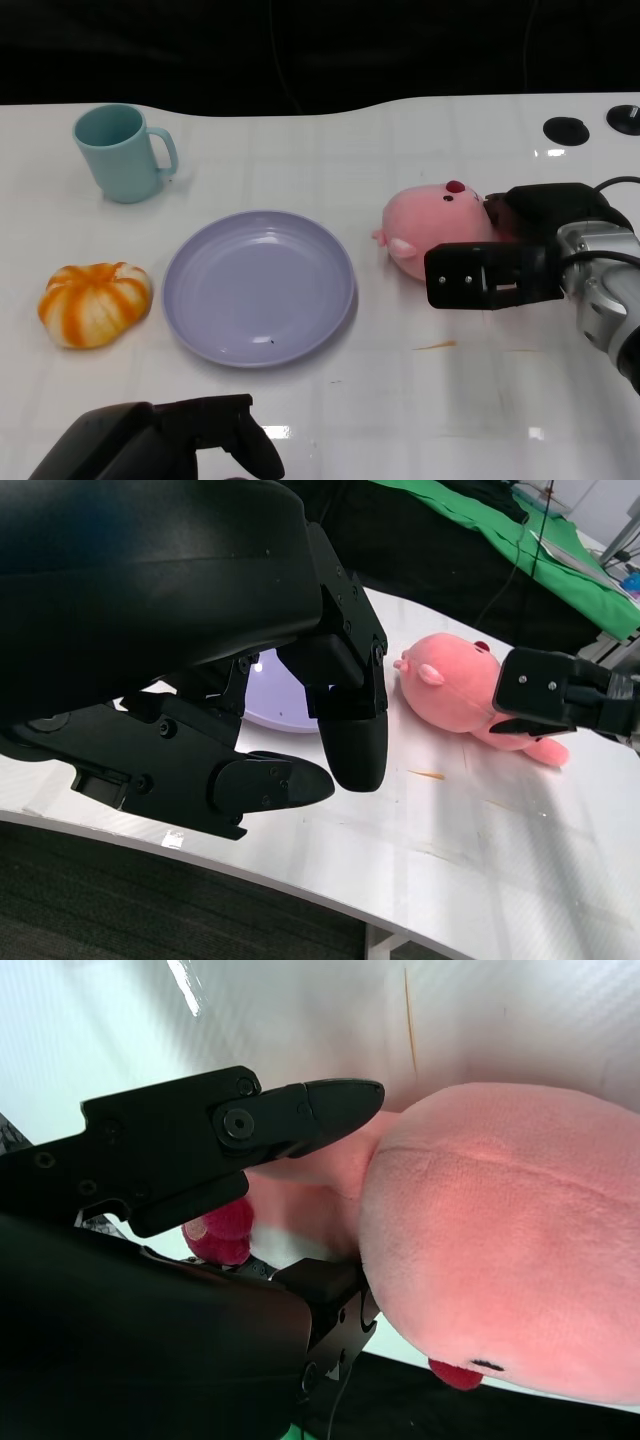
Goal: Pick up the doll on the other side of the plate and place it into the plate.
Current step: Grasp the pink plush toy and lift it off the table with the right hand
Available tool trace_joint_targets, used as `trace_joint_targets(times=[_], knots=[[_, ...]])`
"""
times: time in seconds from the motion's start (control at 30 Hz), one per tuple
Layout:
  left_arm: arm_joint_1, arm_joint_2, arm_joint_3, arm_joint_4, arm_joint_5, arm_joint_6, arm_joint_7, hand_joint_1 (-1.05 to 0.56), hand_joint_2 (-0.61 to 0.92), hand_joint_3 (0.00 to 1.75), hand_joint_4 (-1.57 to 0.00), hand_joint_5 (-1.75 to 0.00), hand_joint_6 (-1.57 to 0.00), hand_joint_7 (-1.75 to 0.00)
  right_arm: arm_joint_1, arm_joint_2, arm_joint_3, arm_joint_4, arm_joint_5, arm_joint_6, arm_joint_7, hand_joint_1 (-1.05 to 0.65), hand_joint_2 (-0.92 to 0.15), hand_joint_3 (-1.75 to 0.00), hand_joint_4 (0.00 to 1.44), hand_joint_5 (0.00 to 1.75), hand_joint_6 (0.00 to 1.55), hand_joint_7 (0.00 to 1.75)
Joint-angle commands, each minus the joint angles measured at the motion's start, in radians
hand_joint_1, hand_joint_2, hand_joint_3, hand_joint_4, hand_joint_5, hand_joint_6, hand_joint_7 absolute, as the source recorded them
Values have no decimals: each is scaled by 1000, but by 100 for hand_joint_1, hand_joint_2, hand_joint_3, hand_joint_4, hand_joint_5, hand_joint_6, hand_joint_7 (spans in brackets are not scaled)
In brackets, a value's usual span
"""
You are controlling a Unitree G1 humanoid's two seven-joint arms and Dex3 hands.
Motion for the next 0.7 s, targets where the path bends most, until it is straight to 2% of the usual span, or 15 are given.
trace_joint_targets(times=[0.03, 0.1, 0.17, 0.27, 0.3, 0.33, 0.37, 0.47, 0.53, 0.57, 0.67, 0.7], knots=[[18, 6, -21, -65, 4, -30, -13, -20, 91, 41, -60, -173, -69, -96, 5, 18, 31, 75, -6, -60, -64, -60, -91, -3, 44, 40, 71, 8], [20, 6, -24, -70, 5, -30, -12, -21, 91, 41, -60, -174, -69, -96, -8, 25, 37, 113, -5, -80, -103, -51, -92, -2, 55, 42, 86, 9], [24, 5, -27, -79, 6, -24, -13, -21, 92, 41, -59, -175, -69, -95, -17, 20, 51, 136, -13, -116, -141, -43, -92, -3, 66, 37, 98, 7], [29, 7, -30, -91, 11, -11, -15, -21, 92, 41, -59, -175, -69, -95, -27, 9, 95, 156, -49, -155, -199, -38, -92, -5, 85, 40, 108, 7], [29, 8, -31, -94, 15, -9, -15, -21, 92, 41, -59, -175, -69, -95, -34, 13, 112, 165, -64, -147, -204, -38, -92, -15, 86, 100, 108, 5], [29, 8, -33, -98, 17, -4, -16, -21, 92, 41, -59, -175, -69, -96, -41, 18, 125, 174, -74, -136, -201, -38, -92, -20, 86, 122, 105, 3], [28, 8, -33, -100, 17, 1, -16, -21, 92, 42, -59, -175, -69, -96, -47, 22, 135, 181, -80, -129, -197, -39, -92, -24, 88, 126, 100, 1], [26, 9, -31, -101, 10, 10, -19, -21, 92, 42, -59, -174, -68, -96, -56, 32, 140, 195, -77, -117, -183, -40, -92, -25, 95, 119, 96, 0], [23, 12, -30, -102, 10, 14, -20, -21, 92, 42, -58, -174, -68, -96, -60, 34, 132, 197, -64, -103, -167, -42, -92, -27, 92, 106, 91, 0], [21, 14, -27, -99, 9, 13, -20, -21, 92, 42, -58, -174, -68, -96, -62, 39, 122, 198, -54, -86, -161, -42, -92, -28, 91, 108, 89, 0], [14, 18, -21, -90, 3, 8, -19, -21, 92, 42, -58, -174, -68, -97, -58, 42, 94, 189, -24, -62, -175, -39, -92, -29, 87, 145, 91, 2], [12, 18, -19, -86, -1, 5, -18, -21, 92, 42, -58, -175, -68, -97, -55, 42, 80, 182, -11, -55, -183, -38, -92, -30, 86, 149, 93, 2]])
